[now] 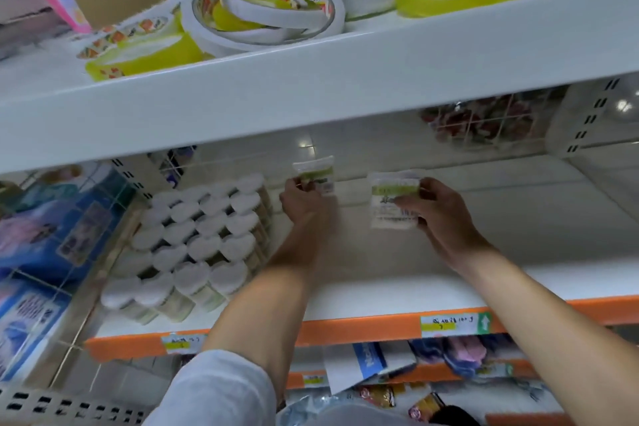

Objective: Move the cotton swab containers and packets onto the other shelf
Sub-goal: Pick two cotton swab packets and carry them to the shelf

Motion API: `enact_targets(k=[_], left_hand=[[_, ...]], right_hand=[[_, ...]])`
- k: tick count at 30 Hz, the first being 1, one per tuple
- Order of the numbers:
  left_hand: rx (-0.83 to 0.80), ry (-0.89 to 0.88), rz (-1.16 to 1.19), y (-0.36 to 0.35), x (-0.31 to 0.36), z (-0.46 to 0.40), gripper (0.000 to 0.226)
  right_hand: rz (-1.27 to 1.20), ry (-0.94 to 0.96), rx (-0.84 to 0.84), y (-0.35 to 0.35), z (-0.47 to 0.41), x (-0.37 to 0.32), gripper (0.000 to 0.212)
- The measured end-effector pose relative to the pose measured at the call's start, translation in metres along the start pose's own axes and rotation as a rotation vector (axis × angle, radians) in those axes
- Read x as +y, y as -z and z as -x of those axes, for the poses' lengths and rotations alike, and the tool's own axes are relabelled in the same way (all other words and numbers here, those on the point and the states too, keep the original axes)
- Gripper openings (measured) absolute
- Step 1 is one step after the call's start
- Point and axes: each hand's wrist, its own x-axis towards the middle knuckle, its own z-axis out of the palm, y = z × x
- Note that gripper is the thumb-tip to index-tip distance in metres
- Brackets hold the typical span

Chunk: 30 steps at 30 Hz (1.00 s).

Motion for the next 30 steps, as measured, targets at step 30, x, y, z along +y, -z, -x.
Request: enact_targets(k=[30], left_hand=[[-0.129, -0.129, 0.168, 0.047, -0.026, 0.071, 0.045]], right_hand=[[0.429, 0.127, 0.075, -0.120, -0.096, 0.045, 0.045]])
